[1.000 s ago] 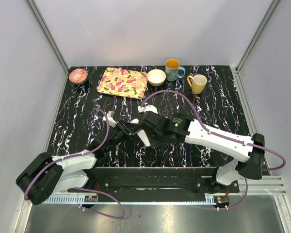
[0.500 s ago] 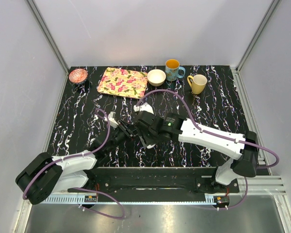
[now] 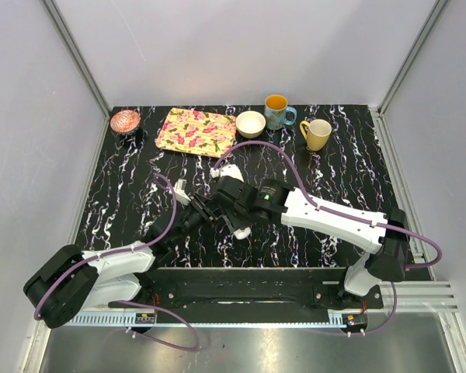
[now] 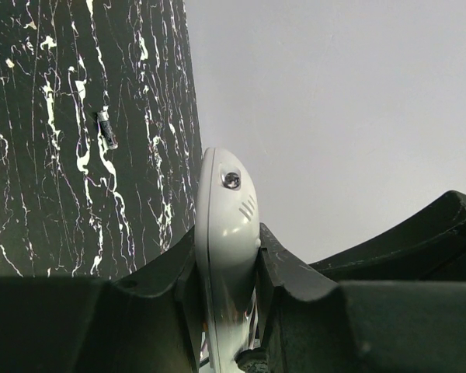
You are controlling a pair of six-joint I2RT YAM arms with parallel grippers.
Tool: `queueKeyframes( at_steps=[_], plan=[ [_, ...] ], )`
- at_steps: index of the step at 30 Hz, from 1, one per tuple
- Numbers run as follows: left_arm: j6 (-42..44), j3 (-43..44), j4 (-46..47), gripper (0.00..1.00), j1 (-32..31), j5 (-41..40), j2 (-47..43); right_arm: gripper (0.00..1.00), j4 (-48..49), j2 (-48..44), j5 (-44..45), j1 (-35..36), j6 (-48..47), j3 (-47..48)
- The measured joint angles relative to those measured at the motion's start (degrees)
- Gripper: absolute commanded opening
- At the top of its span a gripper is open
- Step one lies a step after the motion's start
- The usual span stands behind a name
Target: Load the batteries into the remote control
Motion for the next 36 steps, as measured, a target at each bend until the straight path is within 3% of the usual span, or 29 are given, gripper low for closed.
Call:
queueKeyframes(
  at_steps=[13,28,29,30,32,33,36],
  plan=[
    [0.04,0.00,0.04,0.00,-0.04,-0.04,-0.39,0.01,0.70,-0.15,-1.73,-0.94,-0.35,0.00],
    [0.09,0.00,-0.02,0.00,-0.15,-0.07,-0.39,0.00,-0.63,-0.74,-1.40,-1.01,-0.35,0.46],
    [0.09,-0.02,-0.04,0.00,-0.17,-0.07,-0.39,0.10,-0.81,-1.05,-1.29,-1.01,-0.35,0.46],
    [0.09,0.00,-0.07,0.00,-0.20,-0.09,-0.39,0.31,-0.98,-1.40,-1.20,-1.03,-0.33,0.46],
    [0.22,0.00,-0.33,0.00,-0.22,-0.17,-0.39,0.55,-1.05,-2.19,-1.11,-1.07,-0.35,0.48],
    [0.33,0.00,-0.68,0.00,-0.22,-0.28,-0.42,0.72,-1.01,-2.73,-1.11,-1.11,-0.35,0.48],
    [0.76,-0.02,-1.55,0.00,-0.22,-0.63,-0.42,0.92,-0.61,-4.85,-0.96,-1.20,-0.39,0.48]
  ],
)
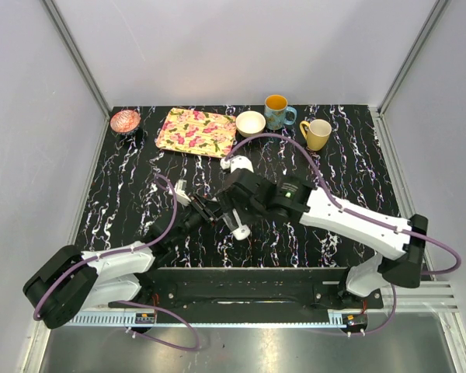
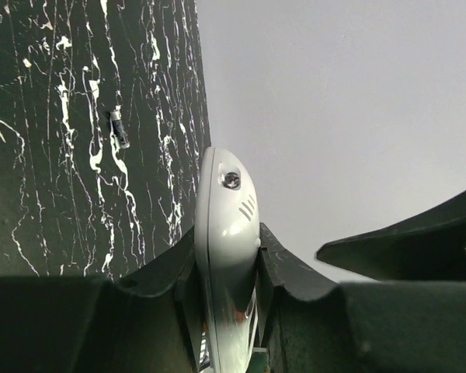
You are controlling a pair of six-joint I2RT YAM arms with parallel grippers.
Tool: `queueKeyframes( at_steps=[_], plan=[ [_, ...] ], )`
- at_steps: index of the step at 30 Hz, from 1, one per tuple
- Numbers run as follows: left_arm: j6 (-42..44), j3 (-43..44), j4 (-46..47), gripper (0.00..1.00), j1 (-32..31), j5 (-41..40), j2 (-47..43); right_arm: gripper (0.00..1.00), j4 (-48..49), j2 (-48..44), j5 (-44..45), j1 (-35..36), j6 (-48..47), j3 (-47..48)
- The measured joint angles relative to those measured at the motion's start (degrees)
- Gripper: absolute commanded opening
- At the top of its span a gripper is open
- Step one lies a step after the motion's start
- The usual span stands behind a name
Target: Load the batteries into the remote control
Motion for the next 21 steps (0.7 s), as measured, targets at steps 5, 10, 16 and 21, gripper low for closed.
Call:
queueKeyframes(
  at_steps=[5,10,16,21],
  plan=[
    [0.37,0.02,-1.29,0.00,0.00,-0.85,-0.37,0.99,1.40,-5.16,3.19,-0.13,-0.31,-0.22],
    [0.22,0.02,-2.58,0.00,0.04,-0.92,-1.38,0.91,2.27,-8.74,6.05,-0.76,-1.97,-2.62],
    [-1.81,0.02,-2.47,0.00,1.88,0.94,-2.05,0.78,5.03,-12.35,4.15,-0.79,-5.51,-11.52],
    [-3.61,0.02,-1.09,0.00,3.43,2.49,-2.05,0.75,6.97,-18.93,1.38,-0.79,-6.64,-17.00]
  ],
)
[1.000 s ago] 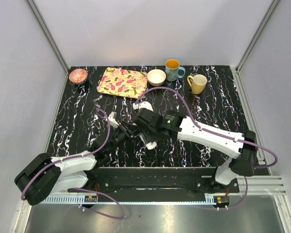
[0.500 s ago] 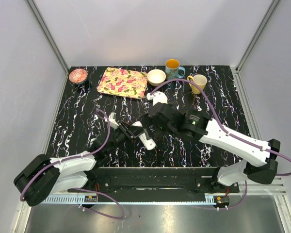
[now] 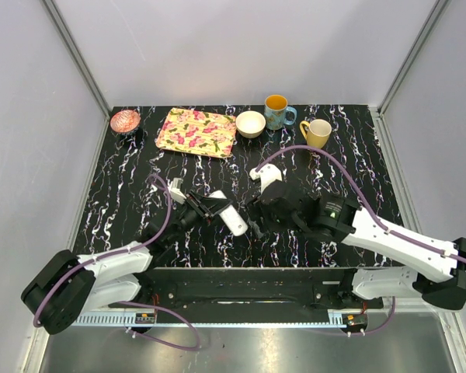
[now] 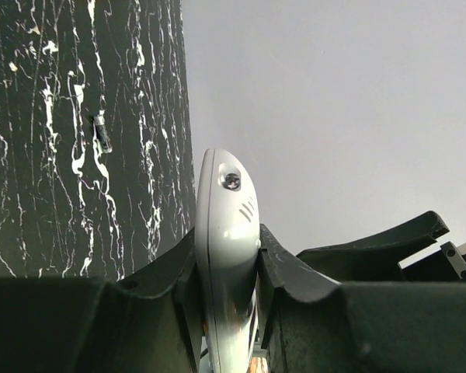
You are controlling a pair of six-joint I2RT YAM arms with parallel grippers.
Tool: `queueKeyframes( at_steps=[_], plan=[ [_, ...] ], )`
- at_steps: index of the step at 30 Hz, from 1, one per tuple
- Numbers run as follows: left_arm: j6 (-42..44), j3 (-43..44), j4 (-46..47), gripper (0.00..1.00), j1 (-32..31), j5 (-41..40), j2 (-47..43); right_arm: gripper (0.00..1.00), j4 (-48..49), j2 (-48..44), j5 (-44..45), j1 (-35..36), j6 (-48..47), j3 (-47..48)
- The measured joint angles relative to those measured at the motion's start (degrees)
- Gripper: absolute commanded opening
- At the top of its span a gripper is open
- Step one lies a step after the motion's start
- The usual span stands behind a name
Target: Load the batteries into the remote control
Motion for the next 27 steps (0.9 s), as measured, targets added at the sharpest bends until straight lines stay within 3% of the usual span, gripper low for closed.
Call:
queueKeyframes(
  at_steps=[12,27],
  plan=[
    [-0.66,0.00,1.84,0.00,-0.02,2.27,1.05,0.84,5.64,-1.66,-2.62,0.09,1.51,-3.76],
    [11.13,-2.95,-0.35,0.00,-3.67,-19.43,-11.58,0.72,22.60,-3.98,-11.19,-0.02,34.03,-10.56]
  ],
)
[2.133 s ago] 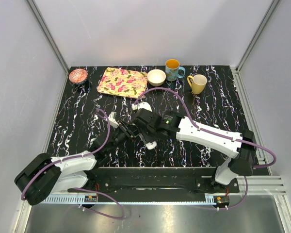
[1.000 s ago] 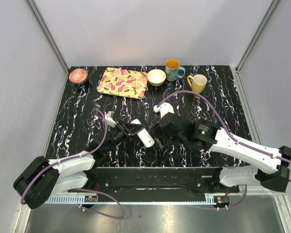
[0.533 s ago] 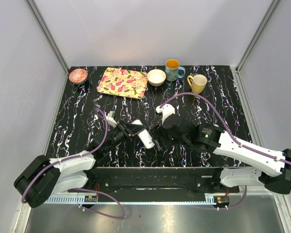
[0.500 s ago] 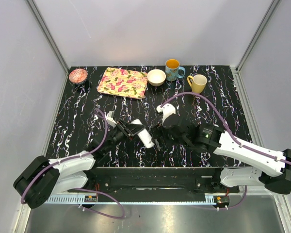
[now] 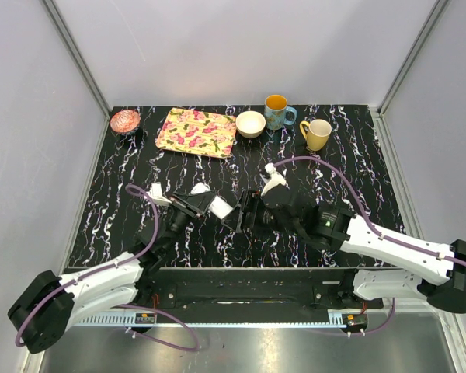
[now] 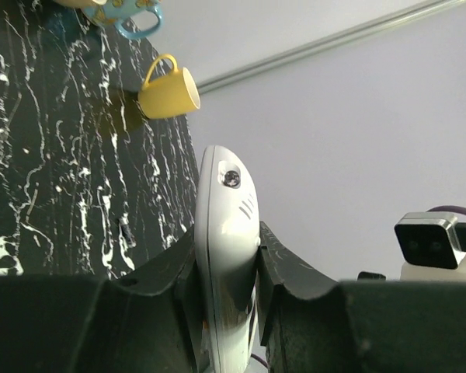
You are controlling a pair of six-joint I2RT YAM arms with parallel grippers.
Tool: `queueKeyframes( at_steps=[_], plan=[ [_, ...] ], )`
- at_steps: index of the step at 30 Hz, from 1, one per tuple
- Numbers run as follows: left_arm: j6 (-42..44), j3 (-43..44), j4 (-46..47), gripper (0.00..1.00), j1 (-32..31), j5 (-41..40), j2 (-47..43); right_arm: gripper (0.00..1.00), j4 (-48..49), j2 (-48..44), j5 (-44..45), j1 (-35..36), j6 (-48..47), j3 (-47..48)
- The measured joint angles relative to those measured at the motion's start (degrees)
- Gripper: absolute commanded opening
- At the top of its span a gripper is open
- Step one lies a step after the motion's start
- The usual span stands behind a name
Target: Load the batteries into the remote control
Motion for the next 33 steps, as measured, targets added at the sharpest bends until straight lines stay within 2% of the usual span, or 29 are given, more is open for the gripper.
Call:
queueKeyframes(
  at_steps=[11,22,33],
  plan=[
    [2.16,-1.60,0.42,0.00,-2.38,-5.55,-1.66,0.69,6.73,0.46,-0.31,-1.60,12.20,-4.90],
    [2.16,-1.64,3.10,0.00,-3.78,-5.60,-0.50,0.68,9.64,0.46,-2.01,-6.29,15.34,-6.69],
    [2.16,-1.68,4.04,0.00,-4.44,-5.62,1.40,0.66,10.69,3.08,-5.29,-6.86,16.11,-6.67]
  ],
)
